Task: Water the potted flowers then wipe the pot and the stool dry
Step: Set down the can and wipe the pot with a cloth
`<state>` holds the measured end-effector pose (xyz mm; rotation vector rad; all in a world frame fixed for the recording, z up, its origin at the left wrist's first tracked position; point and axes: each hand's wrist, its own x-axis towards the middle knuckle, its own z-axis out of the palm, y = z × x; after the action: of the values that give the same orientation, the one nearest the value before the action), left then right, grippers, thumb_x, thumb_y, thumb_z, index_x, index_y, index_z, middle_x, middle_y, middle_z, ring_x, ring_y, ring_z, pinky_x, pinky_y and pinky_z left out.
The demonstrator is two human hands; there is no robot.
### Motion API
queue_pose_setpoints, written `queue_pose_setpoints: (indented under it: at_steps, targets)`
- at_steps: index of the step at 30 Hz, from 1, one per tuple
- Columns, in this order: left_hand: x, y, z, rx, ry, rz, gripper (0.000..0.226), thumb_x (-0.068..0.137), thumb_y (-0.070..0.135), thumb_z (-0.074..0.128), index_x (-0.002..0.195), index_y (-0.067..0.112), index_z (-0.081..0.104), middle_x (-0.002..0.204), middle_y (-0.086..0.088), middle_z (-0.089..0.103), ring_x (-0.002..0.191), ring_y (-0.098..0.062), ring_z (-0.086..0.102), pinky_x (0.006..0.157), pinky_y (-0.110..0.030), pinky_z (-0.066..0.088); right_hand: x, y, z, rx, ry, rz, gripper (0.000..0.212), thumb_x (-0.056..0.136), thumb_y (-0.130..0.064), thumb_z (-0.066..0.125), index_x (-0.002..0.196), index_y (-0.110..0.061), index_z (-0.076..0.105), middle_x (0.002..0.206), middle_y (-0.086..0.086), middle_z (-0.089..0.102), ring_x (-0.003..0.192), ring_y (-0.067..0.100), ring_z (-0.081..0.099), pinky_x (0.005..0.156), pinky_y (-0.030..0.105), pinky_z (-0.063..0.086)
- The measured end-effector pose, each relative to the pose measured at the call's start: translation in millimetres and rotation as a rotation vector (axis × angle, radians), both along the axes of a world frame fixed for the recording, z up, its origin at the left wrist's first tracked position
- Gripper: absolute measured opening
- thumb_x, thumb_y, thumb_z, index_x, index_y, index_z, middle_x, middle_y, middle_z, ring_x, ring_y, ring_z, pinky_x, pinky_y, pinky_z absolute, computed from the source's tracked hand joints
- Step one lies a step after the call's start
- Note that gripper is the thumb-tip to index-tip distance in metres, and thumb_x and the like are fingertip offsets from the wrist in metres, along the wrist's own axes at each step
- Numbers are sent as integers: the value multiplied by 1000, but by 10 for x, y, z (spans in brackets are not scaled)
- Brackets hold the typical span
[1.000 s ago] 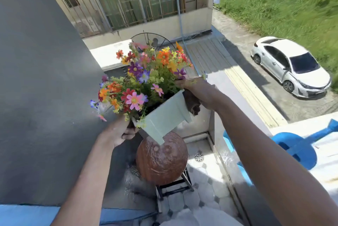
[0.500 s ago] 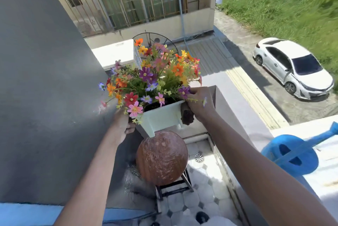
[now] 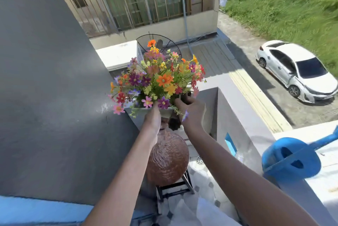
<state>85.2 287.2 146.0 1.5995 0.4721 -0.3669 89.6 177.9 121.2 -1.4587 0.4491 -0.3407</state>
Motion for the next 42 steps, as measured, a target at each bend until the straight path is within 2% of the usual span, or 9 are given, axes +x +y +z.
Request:
queue_pose_setpoints:
  at_steps: [5,9,12,16,21,26,34,38,42]
  targets:
    - [-15,-60,-89,49,-8,118,37,94,39,43,98,6,60,77,-10,59,65,-23,56,48,-24,39,-88,145,-97,-103,-37,-3,39,64,-33,69,65,5,61,54,-3,43,56,8,35,48,33,33]
    - [5,-11,0,-50,-20,127,33,102,28,38,78,13,55,60,-1,60,53,-13,57,44,-21,39,-190,151,22,-209,-135,119,28,91,-31,61,70,-12,64,70,-4,54,66,11,51,63,33,40]
    - [12,79,39,-113,-5,136,32,102,31,41,78,13,54,69,-5,54,52,-12,53,41,-20,38,-194,108,116,-321,-252,194,26,103,-18,47,96,-8,71,87,-5,57,86,10,51,71,22,38]
    - [1,173,12,-191,44,143,26,103,28,40,96,7,54,53,-5,60,41,-8,49,32,-14,29,131,-34,105,-497,-303,164,28,99,-16,49,117,-4,67,93,3,49,87,21,52,74,27,36]
    - [-71,192,97,-406,89,175,31,103,22,38,81,6,53,49,-7,54,26,-4,41,27,-12,26,461,-307,-210,-556,-193,136,32,96,-26,46,98,-1,66,78,21,58,79,35,57,68,38,41]
    - [-28,257,35,-356,50,227,29,102,20,35,82,9,53,45,-5,56,28,-3,39,29,-11,22,180,-203,-523,-520,-175,215,21,92,-15,53,94,-2,70,83,7,52,84,30,54,69,26,28]
    - [-122,182,20,-226,26,197,23,104,24,36,85,17,48,64,-8,57,37,-5,42,36,-15,22,87,60,-25,-287,-213,207,22,90,-19,52,99,-17,73,87,6,64,83,32,66,69,34,47]
    - [-80,196,90,-263,13,141,22,103,22,37,89,14,52,50,-3,57,39,-7,36,30,-13,21,254,-78,164,-382,-231,108,28,96,-12,57,69,-16,61,67,8,53,69,27,49,60,36,29]
    - [-57,253,168,-406,-2,173,27,103,17,38,80,11,50,53,-7,56,33,-5,45,30,-13,28,447,-324,-175,-469,-55,72,36,96,-21,49,71,3,57,71,21,56,69,29,50,62,33,27]
